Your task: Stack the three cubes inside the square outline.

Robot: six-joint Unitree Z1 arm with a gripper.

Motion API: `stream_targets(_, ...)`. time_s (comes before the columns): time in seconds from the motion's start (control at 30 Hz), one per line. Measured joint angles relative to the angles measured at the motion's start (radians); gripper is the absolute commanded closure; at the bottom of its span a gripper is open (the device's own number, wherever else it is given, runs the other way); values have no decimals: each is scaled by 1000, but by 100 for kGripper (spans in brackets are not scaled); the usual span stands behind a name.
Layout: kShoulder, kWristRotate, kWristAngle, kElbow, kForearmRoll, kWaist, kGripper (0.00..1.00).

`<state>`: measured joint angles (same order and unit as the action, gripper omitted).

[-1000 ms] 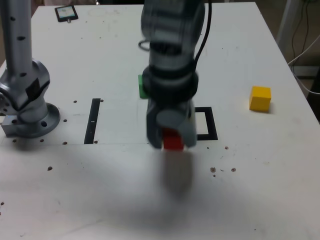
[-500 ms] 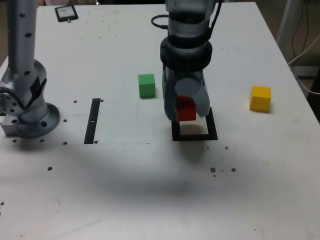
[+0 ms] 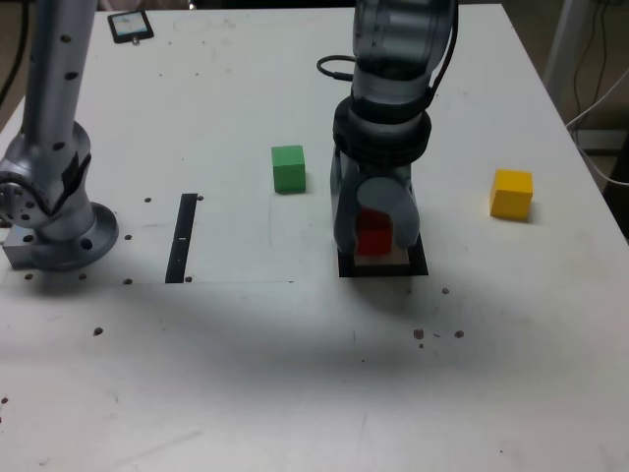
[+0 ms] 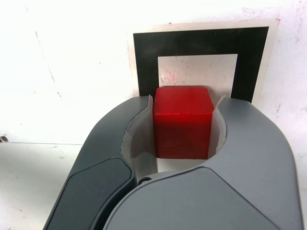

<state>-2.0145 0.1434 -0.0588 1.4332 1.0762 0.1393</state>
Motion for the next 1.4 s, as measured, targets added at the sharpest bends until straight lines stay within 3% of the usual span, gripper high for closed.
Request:
stream_targets(0.27,-13,-12,0,4,-3,-4,51)
stream_targets(0.37,-13,-24,0,7,-4,-4,38)
stream_targets(0.53,-13,-33,0,7,-7,-4,8)
stream_targets(0.6,-13,-33,0,7,-8,-4,1)
stream_targets(0.9,-2,-33,-9,9,15,-4,1)
stream_targets(1.07,24,-56,-39,86,140,-15,0)
stream_targets(1.27,29,-151,-41,260,263,-62,0)
stream_targets(1.4,-17,-221,-40,393,337,-90,0)
